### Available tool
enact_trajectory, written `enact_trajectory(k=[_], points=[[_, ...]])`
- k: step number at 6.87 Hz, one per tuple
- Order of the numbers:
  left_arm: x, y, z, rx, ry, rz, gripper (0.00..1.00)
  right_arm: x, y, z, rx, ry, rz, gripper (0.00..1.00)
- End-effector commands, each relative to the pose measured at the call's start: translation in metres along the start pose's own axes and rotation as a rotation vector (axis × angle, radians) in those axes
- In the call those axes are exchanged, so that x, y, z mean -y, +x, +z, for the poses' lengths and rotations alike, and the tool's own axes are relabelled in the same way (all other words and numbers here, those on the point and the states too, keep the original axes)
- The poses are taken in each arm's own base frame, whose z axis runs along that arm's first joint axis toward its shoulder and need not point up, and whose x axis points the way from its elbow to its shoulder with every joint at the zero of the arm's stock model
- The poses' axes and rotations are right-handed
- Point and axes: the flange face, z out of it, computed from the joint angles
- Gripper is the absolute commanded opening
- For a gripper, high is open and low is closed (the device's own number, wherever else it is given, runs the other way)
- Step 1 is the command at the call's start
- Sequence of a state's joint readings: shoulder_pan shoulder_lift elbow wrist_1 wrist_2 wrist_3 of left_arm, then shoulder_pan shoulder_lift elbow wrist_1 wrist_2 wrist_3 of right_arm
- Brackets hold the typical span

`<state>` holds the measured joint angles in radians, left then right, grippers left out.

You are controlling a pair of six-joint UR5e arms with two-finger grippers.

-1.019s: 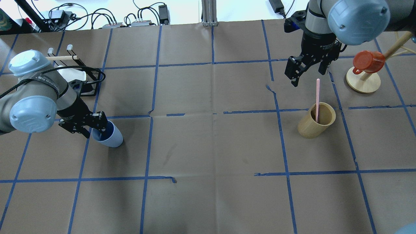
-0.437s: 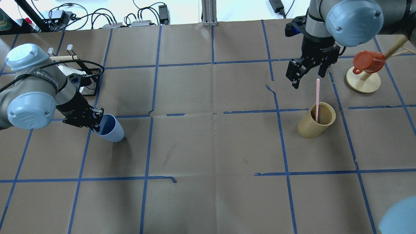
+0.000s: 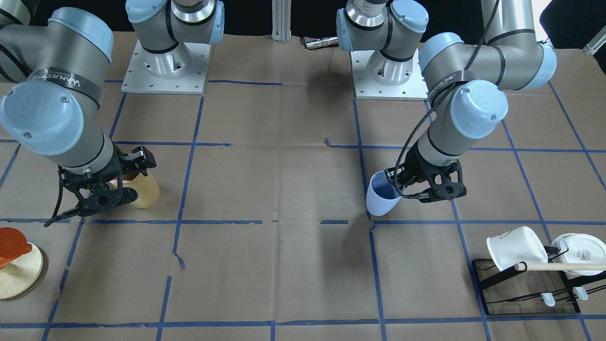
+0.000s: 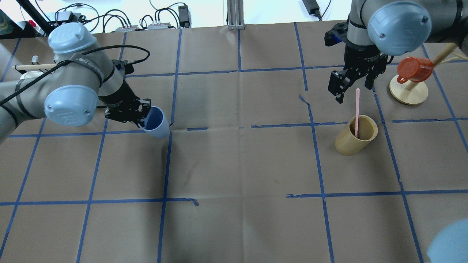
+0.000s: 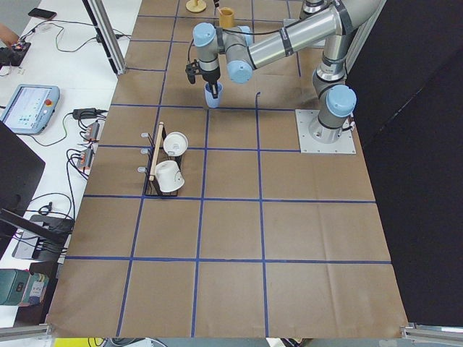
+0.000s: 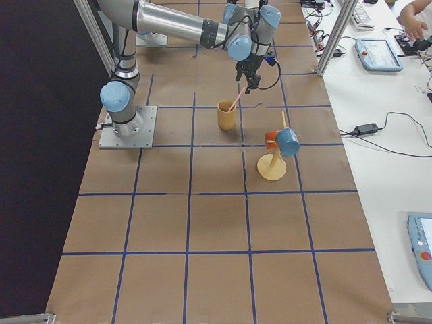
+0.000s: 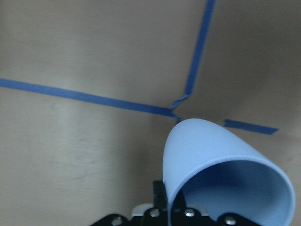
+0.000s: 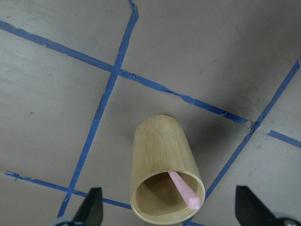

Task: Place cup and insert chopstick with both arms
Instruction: 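Carry the blue cup to center with left gripper while right grasps chopstick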

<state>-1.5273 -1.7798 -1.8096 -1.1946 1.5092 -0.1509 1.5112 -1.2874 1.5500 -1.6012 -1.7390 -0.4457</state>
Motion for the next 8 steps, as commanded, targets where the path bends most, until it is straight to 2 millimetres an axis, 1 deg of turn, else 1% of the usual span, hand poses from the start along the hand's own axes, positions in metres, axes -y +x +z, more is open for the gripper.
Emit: enact_trajectory(k=[1,2,3,4,5,6,7,8], points=[[-0.003,0.120,0.007,-0.020,0.013,-0.011,0.00,-0.005,0.008,0.015,0.002,-0.002,0.010,0.99],[-0.008,0.160,0.019,-0.013,0.005,0.035,0.00,-0.005,0.008,0.015,0.003,-0.001,0.010,0.97],[-0.011,0.179,0.033,-0.006,-0.013,0.066,0.01,-0.005,0.008,0.015,0.001,-0.001,0.010,0.88],[-0.014,0.181,0.043,-0.001,-0.030,0.066,0.01,-0.004,0.008,0.014,0.004,0.004,0.013,0.78],[-0.012,0.187,0.047,-0.022,-0.042,0.055,0.03,-0.004,0.008,0.013,0.003,0.007,0.017,0.63],[-0.020,0.190,0.030,-0.043,-0.026,0.064,0.06,-0.004,0.009,0.011,0.000,0.012,0.021,0.54],[-0.019,0.188,0.053,-0.020,-0.056,0.060,0.08,-0.004,0.008,0.012,0.001,0.011,0.022,0.46],[-0.021,0.194,0.060,-0.009,-0.064,0.077,0.23,-0.001,0.009,0.010,-0.001,0.015,0.028,0.39]])
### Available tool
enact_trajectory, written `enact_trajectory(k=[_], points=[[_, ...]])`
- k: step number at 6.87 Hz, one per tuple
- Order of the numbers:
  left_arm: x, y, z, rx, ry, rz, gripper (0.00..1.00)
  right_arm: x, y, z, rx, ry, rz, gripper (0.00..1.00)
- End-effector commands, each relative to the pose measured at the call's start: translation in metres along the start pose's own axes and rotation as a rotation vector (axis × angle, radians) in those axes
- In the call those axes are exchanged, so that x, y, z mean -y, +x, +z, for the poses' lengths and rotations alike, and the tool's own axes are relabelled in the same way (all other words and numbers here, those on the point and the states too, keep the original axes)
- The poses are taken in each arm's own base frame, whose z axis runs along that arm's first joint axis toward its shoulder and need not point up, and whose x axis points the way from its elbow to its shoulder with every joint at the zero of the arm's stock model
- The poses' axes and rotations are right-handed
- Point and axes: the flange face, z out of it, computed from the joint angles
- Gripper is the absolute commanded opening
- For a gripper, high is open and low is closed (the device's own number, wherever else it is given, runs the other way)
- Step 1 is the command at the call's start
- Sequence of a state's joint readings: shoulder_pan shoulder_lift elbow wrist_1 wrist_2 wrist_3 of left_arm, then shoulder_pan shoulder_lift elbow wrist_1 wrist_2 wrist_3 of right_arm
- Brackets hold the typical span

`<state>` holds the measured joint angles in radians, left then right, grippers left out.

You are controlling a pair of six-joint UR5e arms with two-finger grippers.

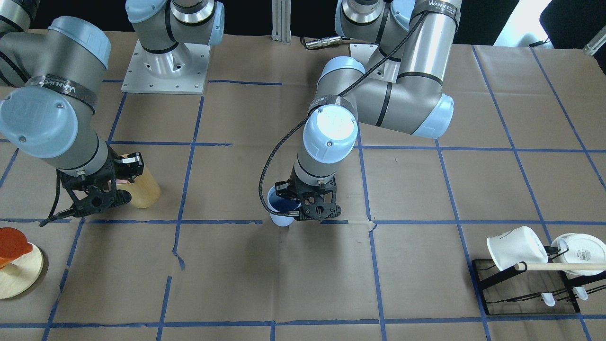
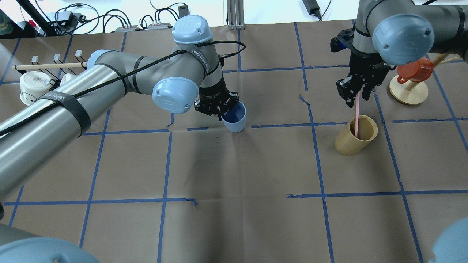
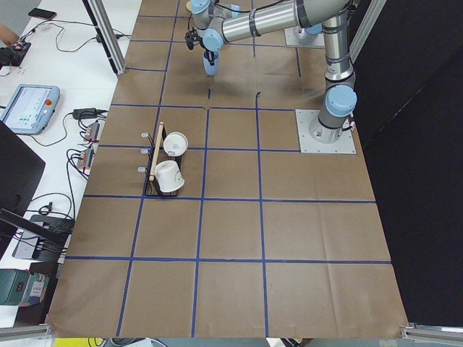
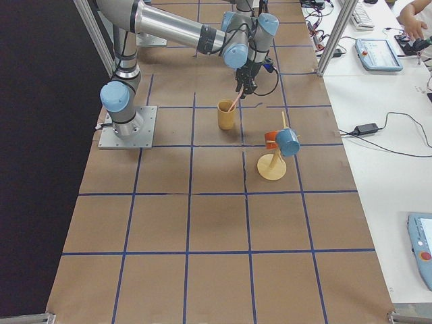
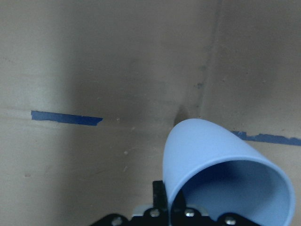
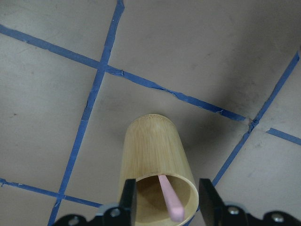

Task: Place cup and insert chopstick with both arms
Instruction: 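Carry the blue cup to center with left gripper while right grasps chopstick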

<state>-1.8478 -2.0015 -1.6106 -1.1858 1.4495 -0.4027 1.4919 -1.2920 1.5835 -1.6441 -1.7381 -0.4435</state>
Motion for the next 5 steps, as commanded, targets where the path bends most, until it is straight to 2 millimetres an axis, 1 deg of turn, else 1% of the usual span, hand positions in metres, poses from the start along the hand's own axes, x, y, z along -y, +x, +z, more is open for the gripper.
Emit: enact_trajectory(k=[1,2,3,4,5], points=[[0.000,0.005,0.020,0.017,-0.028,0.008,0.34,0.002,0.001,-0.002,-0.004,0.009,0.006,0.33],[0.002,0.007,0.019,0.011,-0.026,0.012,0.87,0.004,0.002,-0.001,-0.010,0.021,0.008,0.28],[0.000,0.008,-0.001,-0.001,0.006,0.022,1.00,0.004,0.002,-0.001,-0.013,0.020,0.007,0.25],[0.001,0.005,-0.023,-0.016,0.032,0.018,1.00,0.004,0.002,0.000,-0.014,0.019,0.007,0.20],[-0.009,0.004,-0.054,-0.017,0.037,0.019,1.00,0.005,0.003,-0.004,-0.019,0.023,0.003,0.15]])
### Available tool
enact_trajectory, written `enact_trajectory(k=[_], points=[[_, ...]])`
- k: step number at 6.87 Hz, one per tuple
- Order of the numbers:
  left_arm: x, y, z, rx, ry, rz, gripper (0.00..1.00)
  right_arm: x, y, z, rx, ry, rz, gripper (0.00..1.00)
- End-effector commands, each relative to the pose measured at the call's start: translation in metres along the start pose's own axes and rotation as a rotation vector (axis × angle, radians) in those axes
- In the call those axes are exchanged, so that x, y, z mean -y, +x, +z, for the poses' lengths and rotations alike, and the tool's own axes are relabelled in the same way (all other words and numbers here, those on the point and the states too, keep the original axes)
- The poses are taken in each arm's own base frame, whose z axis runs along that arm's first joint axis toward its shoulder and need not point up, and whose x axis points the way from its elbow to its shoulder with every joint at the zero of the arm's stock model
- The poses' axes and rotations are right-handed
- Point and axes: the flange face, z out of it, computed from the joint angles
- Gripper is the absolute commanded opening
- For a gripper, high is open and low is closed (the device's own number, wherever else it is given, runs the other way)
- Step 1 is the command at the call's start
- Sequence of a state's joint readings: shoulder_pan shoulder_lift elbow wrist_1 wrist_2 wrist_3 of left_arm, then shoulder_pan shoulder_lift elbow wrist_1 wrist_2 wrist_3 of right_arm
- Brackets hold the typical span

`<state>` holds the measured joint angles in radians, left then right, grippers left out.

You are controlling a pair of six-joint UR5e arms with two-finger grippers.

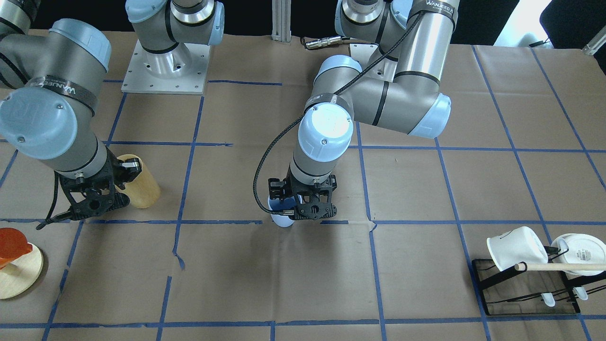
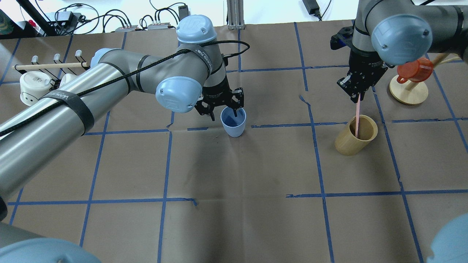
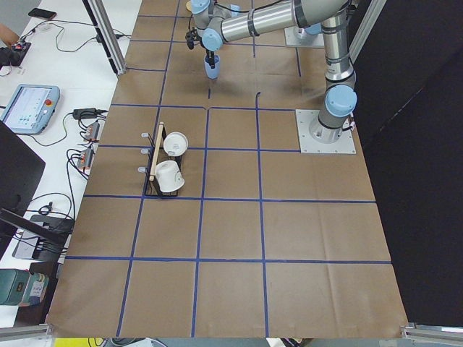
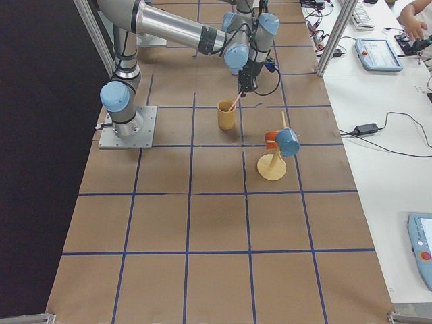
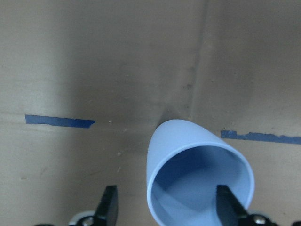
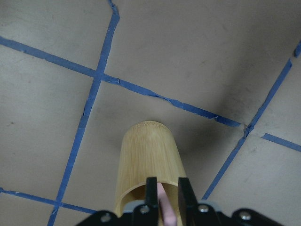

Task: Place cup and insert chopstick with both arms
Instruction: 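Release the light blue cup and raise the left gripper away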

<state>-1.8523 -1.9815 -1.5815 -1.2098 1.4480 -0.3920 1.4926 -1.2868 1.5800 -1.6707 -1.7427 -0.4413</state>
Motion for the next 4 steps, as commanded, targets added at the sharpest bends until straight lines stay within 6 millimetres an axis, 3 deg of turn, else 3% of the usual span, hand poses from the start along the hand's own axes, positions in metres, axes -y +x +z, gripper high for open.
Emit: enact_trajectory(k=[1,4], points=[[-0.012,-0.013,-0.060,-0.018,0.038,-0.013,1.00,-0.001,0.001,-0.005,-0.007,0.008,-0.002,0.13],[-0.018,-0.063,-0.163,-0.013,0.135,0.053,1.00,-0.003,0.000,-0.015,-0.005,0.031,0.006,0.07]])
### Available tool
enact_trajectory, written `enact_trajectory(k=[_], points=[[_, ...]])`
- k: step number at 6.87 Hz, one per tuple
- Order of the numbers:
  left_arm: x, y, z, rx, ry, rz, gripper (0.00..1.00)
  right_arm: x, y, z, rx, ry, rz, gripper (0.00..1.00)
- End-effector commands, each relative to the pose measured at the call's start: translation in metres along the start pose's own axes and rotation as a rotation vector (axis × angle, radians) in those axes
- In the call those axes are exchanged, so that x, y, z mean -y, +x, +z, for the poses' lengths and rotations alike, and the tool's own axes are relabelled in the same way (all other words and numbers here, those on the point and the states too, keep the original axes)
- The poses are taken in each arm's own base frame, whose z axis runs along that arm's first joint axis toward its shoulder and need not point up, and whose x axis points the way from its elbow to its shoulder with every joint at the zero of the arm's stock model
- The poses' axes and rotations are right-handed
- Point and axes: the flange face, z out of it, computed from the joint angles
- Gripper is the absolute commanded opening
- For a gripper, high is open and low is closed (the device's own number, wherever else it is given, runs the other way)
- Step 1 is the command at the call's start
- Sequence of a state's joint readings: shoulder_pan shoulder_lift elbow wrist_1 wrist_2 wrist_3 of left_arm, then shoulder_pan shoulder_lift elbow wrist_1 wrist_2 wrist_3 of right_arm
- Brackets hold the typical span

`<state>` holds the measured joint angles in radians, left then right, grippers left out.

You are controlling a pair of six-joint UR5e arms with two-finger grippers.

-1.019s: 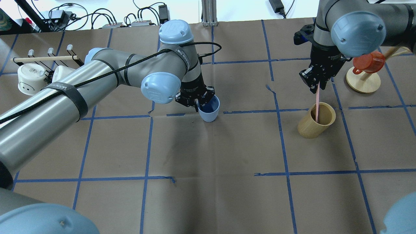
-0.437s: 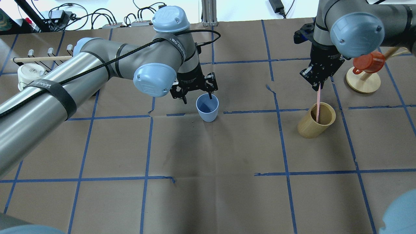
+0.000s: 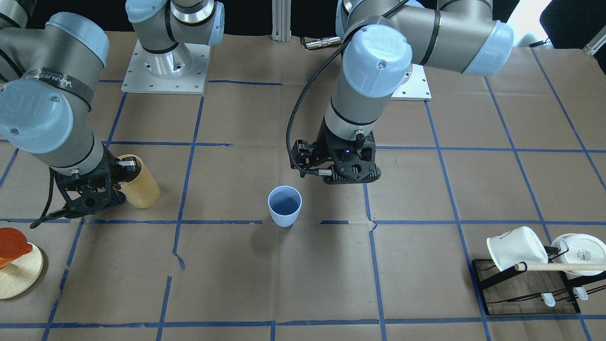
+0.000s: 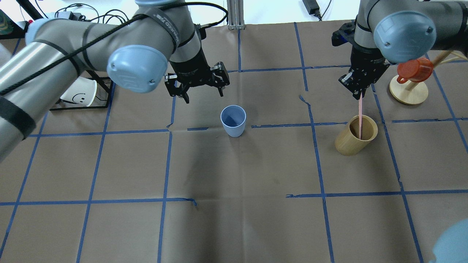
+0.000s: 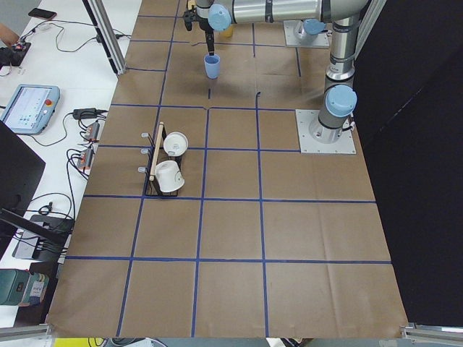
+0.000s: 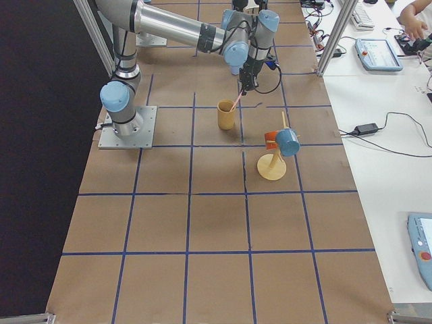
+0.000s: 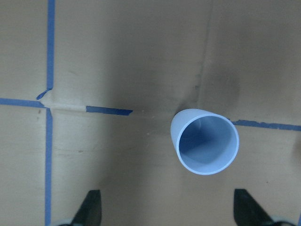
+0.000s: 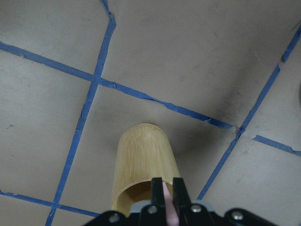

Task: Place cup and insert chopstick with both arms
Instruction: 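Release the light blue cup and raise the left gripper away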

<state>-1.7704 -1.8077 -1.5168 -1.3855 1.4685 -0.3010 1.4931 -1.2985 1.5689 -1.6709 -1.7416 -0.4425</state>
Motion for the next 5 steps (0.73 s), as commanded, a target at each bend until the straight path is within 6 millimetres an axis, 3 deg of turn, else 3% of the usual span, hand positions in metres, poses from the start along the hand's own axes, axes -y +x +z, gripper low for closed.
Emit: enact_trajectory(k=[1,2,3,4,5], points=[[0.004,-0.030,-0.072,-0.008,0.111,0.132,1.00,-0.002,-0.001,-0.017,0.000,0.039,0.008,0.03],[-0.010,-0.043,-0.089,0.003,0.080,0.119,1.00,0.001,0.002,-0.033,-0.002,0.073,0.016,0.01],[-0.006,-0.069,-0.100,0.079,0.085,0.084,1.00,0.002,0.004,-0.051,-0.012,0.095,0.026,0.01],[-0.019,-0.084,-0.107,0.084,0.057,0.060,1.00,0.002,0.002,-0.066,0.016,0.105,0.041,0.01],[-0.044,-0.097,-0.113,0.091,0.012,0.067,1.00,-0.003,0.003,-0.089,0.024,0.118,0.047,0.01]])
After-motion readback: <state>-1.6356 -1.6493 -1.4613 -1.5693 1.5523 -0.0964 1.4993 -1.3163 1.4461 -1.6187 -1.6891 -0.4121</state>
